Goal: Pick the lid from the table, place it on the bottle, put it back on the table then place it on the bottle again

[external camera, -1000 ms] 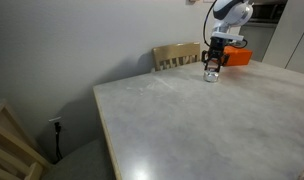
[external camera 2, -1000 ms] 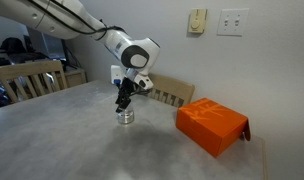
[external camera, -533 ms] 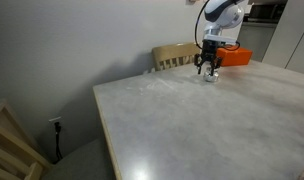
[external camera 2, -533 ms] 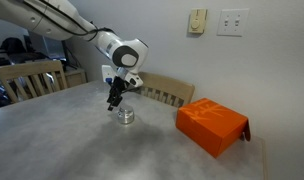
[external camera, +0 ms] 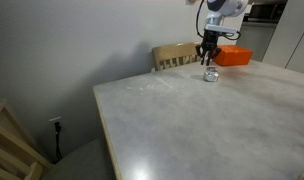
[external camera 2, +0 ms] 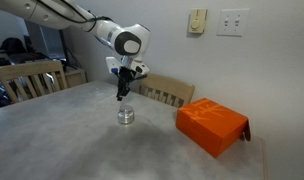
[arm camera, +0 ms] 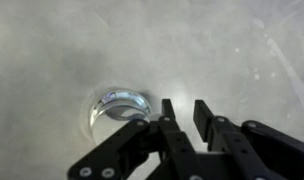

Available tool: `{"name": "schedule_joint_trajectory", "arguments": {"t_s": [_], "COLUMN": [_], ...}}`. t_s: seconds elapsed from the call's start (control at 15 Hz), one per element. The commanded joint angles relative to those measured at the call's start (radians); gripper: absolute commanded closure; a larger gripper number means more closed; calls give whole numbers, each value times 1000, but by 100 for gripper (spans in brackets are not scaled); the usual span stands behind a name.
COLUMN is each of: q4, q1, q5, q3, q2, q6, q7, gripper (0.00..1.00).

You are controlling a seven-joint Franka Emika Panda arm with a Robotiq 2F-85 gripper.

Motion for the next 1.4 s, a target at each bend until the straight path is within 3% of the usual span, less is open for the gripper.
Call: {"name": "schedule_joint_trajectory", "arguments": {"t_s": [0.0, 0.33, 0.6, 0.93, 1.33], "q4": [-32, -18, 21, 7, 15], "q1": [-39, -81, -108, -77, -71], "q5": [12, 15, 0, 17, -2], "q3": [-24, -58, -33, -49, -11], "q2": [-46, -26, 9, 34, 66], "q6": [67, 161, 182, 244, 271], "q7": [3, 17, 29, 57, 90], "gripper": [98, 100, 100, 100, 100]}}
